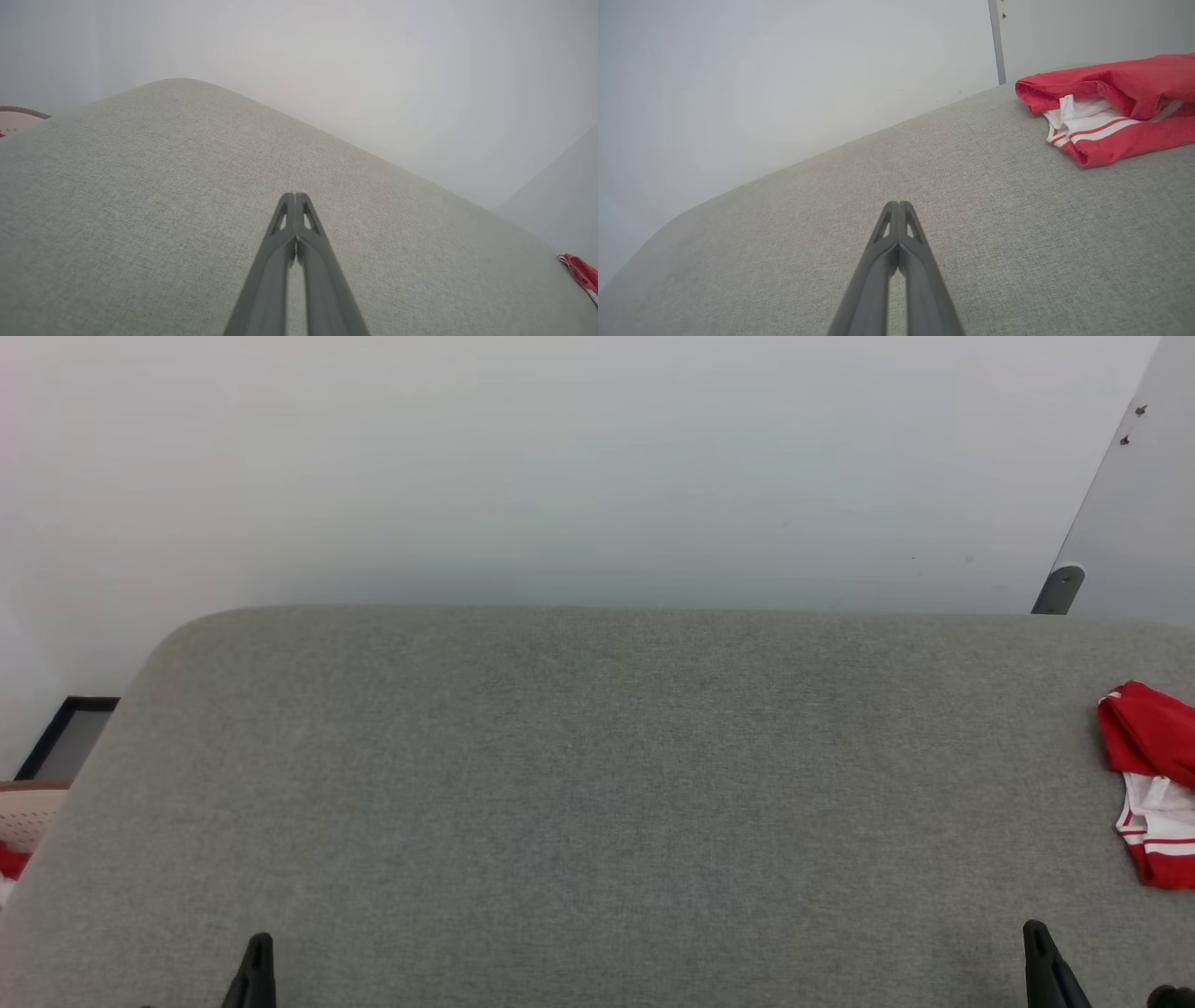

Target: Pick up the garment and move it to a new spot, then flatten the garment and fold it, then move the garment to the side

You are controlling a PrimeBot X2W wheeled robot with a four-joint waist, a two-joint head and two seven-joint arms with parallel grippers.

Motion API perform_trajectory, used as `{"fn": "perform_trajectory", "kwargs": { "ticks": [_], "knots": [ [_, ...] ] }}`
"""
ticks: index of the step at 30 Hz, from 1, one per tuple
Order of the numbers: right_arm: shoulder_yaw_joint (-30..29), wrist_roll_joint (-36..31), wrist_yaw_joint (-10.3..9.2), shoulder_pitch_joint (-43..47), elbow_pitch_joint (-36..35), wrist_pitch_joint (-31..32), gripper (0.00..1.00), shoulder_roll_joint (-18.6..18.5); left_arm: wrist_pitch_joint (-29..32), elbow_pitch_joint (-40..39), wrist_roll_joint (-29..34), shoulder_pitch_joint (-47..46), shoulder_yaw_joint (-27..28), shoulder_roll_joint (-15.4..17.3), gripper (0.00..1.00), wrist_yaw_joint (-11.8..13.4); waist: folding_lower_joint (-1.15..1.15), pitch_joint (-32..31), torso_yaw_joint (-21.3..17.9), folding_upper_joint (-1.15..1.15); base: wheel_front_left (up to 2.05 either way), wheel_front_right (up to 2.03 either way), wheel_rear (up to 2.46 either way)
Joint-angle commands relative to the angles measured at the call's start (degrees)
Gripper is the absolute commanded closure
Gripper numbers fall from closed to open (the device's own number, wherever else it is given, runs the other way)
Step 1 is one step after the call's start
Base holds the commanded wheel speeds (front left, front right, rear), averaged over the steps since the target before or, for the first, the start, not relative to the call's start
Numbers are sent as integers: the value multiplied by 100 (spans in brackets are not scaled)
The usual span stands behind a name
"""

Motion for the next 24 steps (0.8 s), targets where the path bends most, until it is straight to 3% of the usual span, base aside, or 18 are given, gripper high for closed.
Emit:
{"fn": "perform_trajectory", "kwargs": {
  "ticks": [1,24],
  "knots": [
    [-4,213,-1,-194,-69,34,100,-19,33,-60,-189,-161,34,30,100,-11,0,5,-5,0,0,0,0],
    [-18,2214,-2,-558,5,534,100,-22,541,62,-1945,-595,51,-204,100,-25,0,93,-109,0,0,0,0]
  ]
}}
